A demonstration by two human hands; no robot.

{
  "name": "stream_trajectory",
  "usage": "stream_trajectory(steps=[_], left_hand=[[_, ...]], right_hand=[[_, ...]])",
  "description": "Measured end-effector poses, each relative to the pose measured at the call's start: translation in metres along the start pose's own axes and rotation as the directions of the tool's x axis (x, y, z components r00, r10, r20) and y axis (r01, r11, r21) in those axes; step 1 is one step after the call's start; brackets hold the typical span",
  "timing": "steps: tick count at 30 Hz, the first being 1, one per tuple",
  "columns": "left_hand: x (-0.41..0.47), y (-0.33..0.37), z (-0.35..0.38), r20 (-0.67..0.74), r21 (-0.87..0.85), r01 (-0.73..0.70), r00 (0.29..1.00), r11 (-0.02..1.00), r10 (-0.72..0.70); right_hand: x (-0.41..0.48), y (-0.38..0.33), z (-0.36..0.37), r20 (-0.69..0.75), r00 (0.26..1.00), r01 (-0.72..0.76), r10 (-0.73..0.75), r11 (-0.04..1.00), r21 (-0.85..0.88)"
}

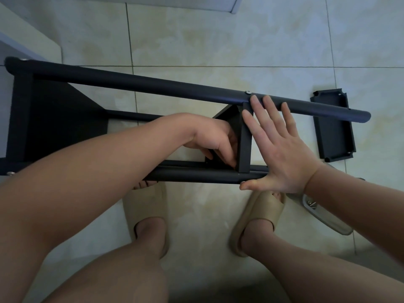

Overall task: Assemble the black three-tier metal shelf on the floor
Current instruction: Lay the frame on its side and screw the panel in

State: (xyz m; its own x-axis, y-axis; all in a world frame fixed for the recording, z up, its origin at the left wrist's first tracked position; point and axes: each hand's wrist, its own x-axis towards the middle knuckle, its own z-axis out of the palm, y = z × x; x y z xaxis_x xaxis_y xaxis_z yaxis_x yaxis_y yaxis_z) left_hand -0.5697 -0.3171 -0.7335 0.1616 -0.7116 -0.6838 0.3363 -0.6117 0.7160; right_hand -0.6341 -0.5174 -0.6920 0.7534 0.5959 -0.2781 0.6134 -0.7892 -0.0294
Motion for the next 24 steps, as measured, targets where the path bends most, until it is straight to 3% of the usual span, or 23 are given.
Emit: stream_trajectory(steps=[17, 24], left_hand=[[0.0006, 0.0014, -0.0019, 0.056, -0.064, 0.028, 0.998, 0.998, -0.025], [0.0010, 0.0031, -0.0009, 0.024, 0.002, 0.066, 0.997, 0.998, -0.066]], right_hand=[[0.0032, 0.0041, 0.0009, -0.008, 1.000, 0.011, -0.011, 1.000, 0.017], [0.0031, 0.0034, -0.0002, 0.000, 1.000, 0.009, -0.009, 1.000, 0.017]])
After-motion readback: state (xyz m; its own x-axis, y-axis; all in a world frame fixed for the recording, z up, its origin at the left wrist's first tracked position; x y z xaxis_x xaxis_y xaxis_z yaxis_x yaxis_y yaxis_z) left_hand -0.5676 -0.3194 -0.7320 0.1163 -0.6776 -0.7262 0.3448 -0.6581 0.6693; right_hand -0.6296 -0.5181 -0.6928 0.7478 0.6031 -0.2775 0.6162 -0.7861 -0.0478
